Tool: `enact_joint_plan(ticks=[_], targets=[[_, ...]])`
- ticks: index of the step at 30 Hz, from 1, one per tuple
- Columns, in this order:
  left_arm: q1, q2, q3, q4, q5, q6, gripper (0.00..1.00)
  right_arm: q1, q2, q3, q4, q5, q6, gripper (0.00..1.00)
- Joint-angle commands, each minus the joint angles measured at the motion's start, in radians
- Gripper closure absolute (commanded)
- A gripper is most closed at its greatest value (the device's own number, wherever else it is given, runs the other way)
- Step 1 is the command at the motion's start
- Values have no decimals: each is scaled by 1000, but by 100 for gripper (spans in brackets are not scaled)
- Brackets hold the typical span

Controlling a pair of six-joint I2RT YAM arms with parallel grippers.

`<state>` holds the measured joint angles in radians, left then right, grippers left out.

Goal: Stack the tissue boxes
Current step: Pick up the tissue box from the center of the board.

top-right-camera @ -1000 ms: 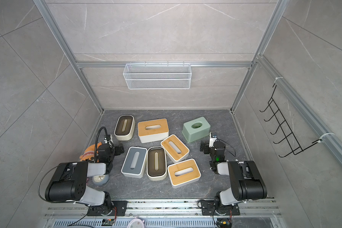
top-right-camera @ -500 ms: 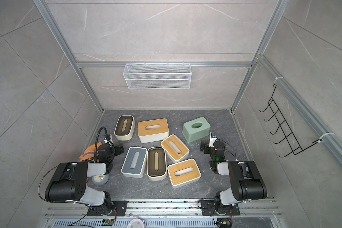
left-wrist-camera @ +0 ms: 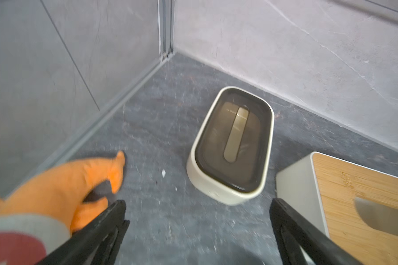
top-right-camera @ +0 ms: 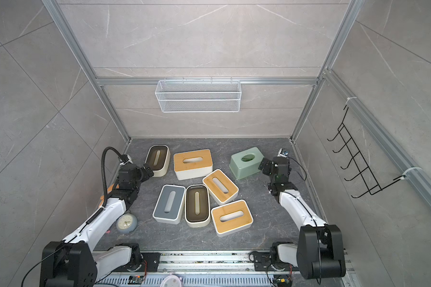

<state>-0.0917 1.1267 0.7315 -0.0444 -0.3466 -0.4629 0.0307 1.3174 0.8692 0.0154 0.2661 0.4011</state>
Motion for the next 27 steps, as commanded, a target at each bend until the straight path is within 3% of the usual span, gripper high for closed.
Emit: enact_joint_plan(ticks=[1, 3, 5, 8, 12, 16, 22, 27], targets=[[2, -83, 96, -280, 80, -204, 0, -7, 85, 172, -438, 137, 249, 0], [4, -139, 106, -337, 101, -257, 0, -16, 75, 181, -422, 60, 233, 0], [4, -206, 101, -354, 163, -245, 0, -16, -11, 85, -284, -25, 229, 0], [5, -305, 71, -351, 223, -260, 0, -16, -95, 34, -235, -47, 285, 0], [4, -366, 92, -399, 330, -209, 1, -16, -30, 160, -361, -111, 270, 0], [4, -371, 138, -480, 473, -144, 1, -15, -69, 123, -322, -196, 263, 0], [5, -376, 139, -543, 660, -58, 1, -16, -9, 166, -349, -507, 243, 0], [5, -370, 104, -525, 693, -51, 1, -8, 97, 244, -423, -505, 284, 0]])
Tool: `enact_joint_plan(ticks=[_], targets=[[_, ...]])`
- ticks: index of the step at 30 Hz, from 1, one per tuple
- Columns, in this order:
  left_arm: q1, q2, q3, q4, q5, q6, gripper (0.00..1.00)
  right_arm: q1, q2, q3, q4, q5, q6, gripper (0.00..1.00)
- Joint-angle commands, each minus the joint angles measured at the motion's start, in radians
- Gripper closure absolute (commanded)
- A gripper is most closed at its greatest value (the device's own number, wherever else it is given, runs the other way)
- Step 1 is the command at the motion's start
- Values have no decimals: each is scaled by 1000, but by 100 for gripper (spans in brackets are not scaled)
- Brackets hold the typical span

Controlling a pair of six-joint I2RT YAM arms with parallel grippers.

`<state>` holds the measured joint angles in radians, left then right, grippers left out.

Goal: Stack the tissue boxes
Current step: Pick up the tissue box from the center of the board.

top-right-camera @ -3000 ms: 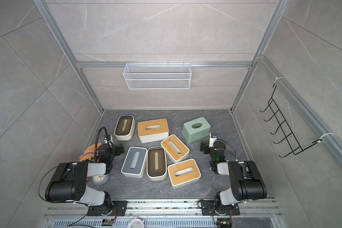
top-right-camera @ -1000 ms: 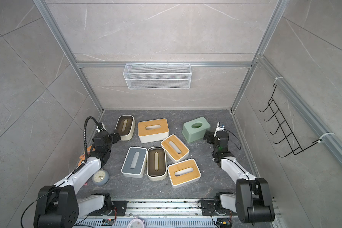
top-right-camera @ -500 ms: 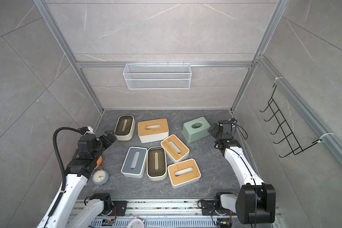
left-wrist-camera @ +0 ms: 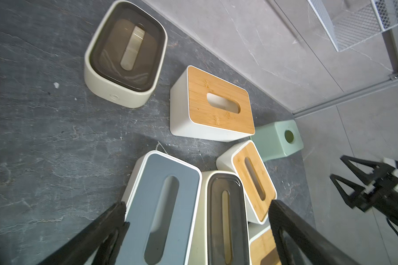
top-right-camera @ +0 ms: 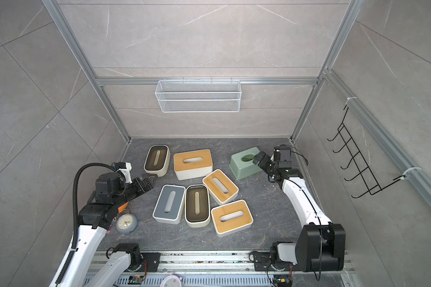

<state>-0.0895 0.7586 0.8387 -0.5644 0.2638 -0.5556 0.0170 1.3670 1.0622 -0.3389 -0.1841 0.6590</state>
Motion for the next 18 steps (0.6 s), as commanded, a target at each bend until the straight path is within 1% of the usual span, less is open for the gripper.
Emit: enact_joint_plan(ticks=[1, 4, 8, 12, 16, 18], targets=[[2, 0, -7, 1, 96, 38, 1, 9, 62, 62, -79, -39, 35, 0], [2, 5, -18, 16, 113, 26, 1, 24, 129, 111, -119, 22, 66, 0], [3, 1, -30, 27, 118, 19, 1, 45, 235, 181, -134, 57, 149, 0], [3, -15, -39, 25, 121, 22, 1, 78, 310, 253, -172, 143, 232, 0], [2, -33, -44, 17, 111, 32, 1, 81, 387, 311, -204, 163, 327, 0], [2, -43, -51, 19, 101, 31, 1, 82, 424, 339, -213, 162, 367, 2]])
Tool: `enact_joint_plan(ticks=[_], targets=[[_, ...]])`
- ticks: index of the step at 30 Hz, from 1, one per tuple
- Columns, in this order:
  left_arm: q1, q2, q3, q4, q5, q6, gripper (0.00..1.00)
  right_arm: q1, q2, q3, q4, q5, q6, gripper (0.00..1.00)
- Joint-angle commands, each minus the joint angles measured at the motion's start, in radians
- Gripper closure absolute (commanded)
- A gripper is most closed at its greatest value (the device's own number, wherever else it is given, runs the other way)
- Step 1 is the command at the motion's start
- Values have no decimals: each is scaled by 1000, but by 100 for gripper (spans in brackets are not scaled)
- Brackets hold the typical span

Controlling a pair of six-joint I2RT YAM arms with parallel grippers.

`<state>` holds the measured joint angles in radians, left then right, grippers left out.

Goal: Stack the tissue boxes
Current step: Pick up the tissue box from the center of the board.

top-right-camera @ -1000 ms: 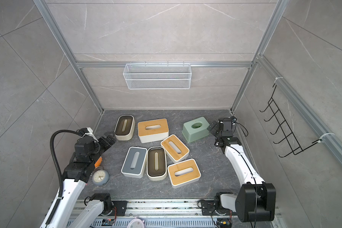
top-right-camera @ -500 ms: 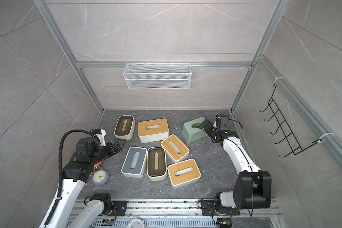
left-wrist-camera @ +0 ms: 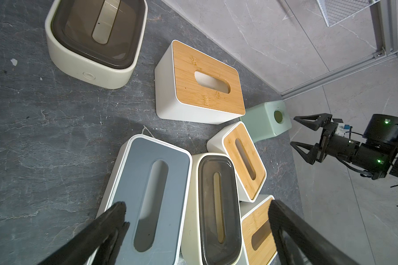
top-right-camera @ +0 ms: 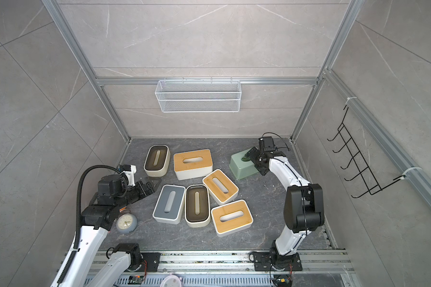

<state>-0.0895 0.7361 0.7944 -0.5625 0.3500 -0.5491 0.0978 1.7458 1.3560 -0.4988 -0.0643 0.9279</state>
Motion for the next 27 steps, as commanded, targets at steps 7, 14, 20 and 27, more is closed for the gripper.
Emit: enact_joint_plan(ticks=[7, 14, 20, 27], targets=[[2, -28, -6, 16, 9, 29, 1, 12, 127, 103, -60, 40, 182, 15], [2, -29, -4, 18, 10, 34, 2, 26, 178, 154, -87, 45, 228, 24], [2, -31, -7, 23, 11, 28, 2, 30, 197, 171, -96, 45, 253, 34], [3, -35, -6, 19, 12, 28, 2, 37, 216, 192, -118, 42, 275, 49]])
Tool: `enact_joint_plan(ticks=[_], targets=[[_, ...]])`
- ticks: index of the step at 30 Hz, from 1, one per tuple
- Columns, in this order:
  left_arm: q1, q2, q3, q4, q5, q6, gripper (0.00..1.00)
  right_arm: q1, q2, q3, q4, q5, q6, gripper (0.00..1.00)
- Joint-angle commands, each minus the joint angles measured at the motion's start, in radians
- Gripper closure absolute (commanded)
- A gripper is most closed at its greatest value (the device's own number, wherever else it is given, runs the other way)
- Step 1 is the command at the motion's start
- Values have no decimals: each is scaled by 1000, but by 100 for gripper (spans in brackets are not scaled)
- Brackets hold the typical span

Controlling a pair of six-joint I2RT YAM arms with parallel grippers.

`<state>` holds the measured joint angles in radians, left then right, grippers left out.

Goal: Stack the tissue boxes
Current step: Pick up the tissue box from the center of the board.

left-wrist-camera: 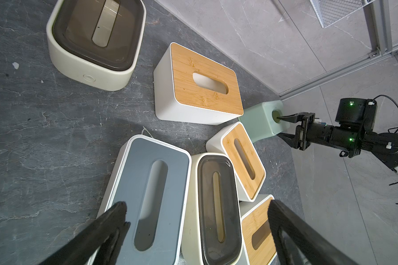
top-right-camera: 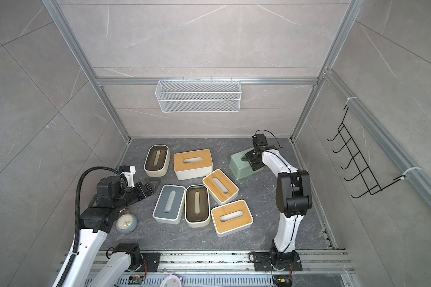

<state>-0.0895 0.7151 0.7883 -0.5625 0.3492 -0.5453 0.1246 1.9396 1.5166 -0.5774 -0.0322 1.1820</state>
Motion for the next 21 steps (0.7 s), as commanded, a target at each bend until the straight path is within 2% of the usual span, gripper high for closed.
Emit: enact_joint_plan(ticks=[1, 7, 9, 11, 13, 18, 19, 21], targets=[[2, -14, 0, 19, 14, 24, 2, 10, 27, 37, -46, 7, 21, 49], [3, -19, 0, 18, 13, 25, 2, 14, 37, 43, -50, 11, 31, 50], [3, -21, 0, 18, 14, 25, 2, 16, 38, 46, -52, 12, 31, 56], [2, -23, 1, 17, 13, 27, 2, 18, 30, 44, -53, 19, 28, 56], [3, -26, 0, 16, 14, 28, 2, 24, 9, 45, -60, 41, 22, 62], [2, -26, 1, 15, 13, 29, 2, 31, -31, 89, -132, 86, -2, 63], [2, -26, 1, 16, 14, 29, 2, 31, -32, 106, -153, 85, -13, 71], [3, -26, 2, 18, 13, 29, 3, 32, -37, 134, -191, 77, -20, 75]])
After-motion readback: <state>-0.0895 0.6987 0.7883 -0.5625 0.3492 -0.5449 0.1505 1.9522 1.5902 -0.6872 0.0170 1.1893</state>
